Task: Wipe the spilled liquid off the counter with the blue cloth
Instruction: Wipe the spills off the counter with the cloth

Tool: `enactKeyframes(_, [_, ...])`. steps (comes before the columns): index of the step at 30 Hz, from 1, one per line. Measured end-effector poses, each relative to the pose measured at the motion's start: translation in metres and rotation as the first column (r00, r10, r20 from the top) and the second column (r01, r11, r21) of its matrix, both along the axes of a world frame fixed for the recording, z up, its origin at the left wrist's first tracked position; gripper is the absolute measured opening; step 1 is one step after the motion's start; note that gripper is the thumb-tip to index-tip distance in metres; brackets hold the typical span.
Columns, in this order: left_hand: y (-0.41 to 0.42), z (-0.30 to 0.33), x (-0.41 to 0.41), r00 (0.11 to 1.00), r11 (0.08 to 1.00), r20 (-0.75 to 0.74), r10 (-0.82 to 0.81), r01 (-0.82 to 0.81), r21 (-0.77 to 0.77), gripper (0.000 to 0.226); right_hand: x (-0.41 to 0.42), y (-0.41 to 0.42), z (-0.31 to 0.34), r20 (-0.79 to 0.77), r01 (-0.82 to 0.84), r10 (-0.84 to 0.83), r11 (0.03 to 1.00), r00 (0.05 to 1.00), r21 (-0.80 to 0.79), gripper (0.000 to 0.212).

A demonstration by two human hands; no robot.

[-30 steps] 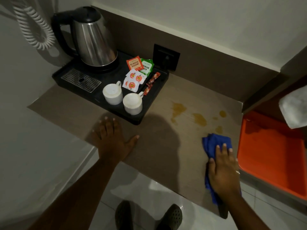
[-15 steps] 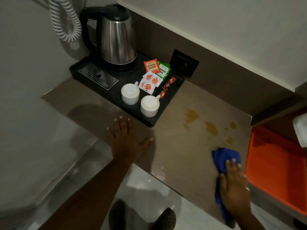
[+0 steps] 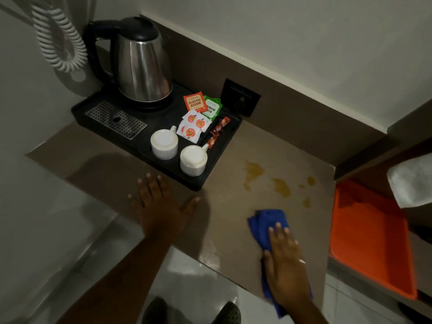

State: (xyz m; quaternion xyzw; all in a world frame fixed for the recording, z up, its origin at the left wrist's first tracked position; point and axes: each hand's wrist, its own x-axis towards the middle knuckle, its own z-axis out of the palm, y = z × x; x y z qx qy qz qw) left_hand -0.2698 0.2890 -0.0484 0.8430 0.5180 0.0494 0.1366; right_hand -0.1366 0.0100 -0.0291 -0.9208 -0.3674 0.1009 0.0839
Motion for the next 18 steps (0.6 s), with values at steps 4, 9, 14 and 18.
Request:
enactKeyframes(4, [0.002,-0.006,0.0,1.0,1.0,0.001,0.0,0.0,0.013,0.119,0.059,-0.008,0.007,0.032,0.386,-0.386,0.922,0.922,-0.012,0.057])
enactKeyframes(9, [0.0,-0.006,0.003,1.0,1.0,-0.006,0.007,-0.007,0.02,0.116,0.072,0.089,0.014,0.002,0.55,-0.55,0.835,0.835,-0.001,0.059])
enactKeyframes(14, [0.001,-0.007,0.002,1.0,0.999,-0.03,-0.003,0.004,0.039,0.117,0.026,0.064,0.006,0.009,0.018,-0.018,1.0,1.0,0.022,0.058])
enactKeyframes(18, [0.002,-0.004,0.002,0.999,0.999,-0.049,-0.01,0.012,0.035,0.12,0.073,0.008,0.003,0.032,0.274,-0.274,0.962,0.961,0.007,0.057])
